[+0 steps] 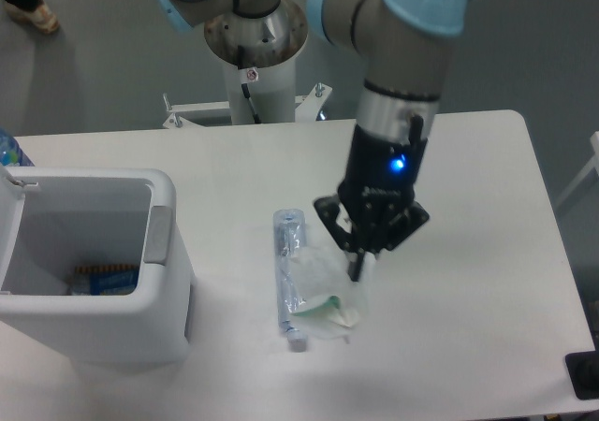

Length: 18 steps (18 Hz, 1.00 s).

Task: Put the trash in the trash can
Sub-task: 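Lift the paper and carry it over the white trash bin, then open the gripper to drop the paper into the bin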

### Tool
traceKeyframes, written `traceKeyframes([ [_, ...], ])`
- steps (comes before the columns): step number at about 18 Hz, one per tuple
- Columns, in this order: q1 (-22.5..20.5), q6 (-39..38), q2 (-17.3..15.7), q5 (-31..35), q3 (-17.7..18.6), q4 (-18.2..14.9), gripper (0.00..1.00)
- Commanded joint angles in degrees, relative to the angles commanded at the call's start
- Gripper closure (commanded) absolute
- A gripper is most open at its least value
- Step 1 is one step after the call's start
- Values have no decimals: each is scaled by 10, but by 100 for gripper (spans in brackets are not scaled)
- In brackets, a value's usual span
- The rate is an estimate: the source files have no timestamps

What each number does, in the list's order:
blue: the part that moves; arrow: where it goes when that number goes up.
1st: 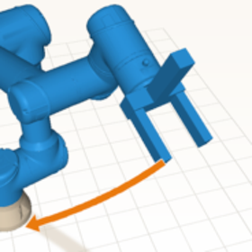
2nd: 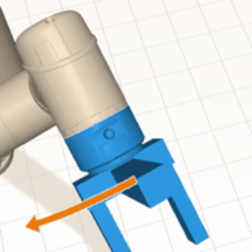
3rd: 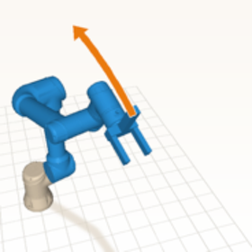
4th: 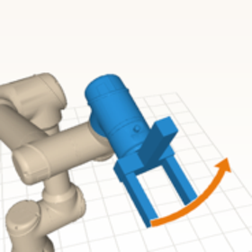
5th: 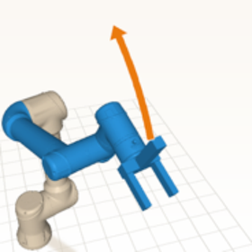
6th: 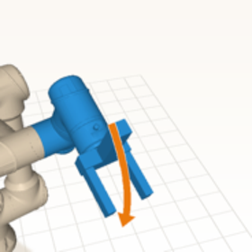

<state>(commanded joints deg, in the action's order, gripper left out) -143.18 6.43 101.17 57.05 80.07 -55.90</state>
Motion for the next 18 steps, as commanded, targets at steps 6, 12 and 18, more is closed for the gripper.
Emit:
traceKeyframes([
  [6, 60, -32, -22, -8, 18, 0, 100],
  [12, 97, -40, -48, -27, 52, 1, 100],
  [18, 132, -23, -72, -28, 97, 11, 99],
])
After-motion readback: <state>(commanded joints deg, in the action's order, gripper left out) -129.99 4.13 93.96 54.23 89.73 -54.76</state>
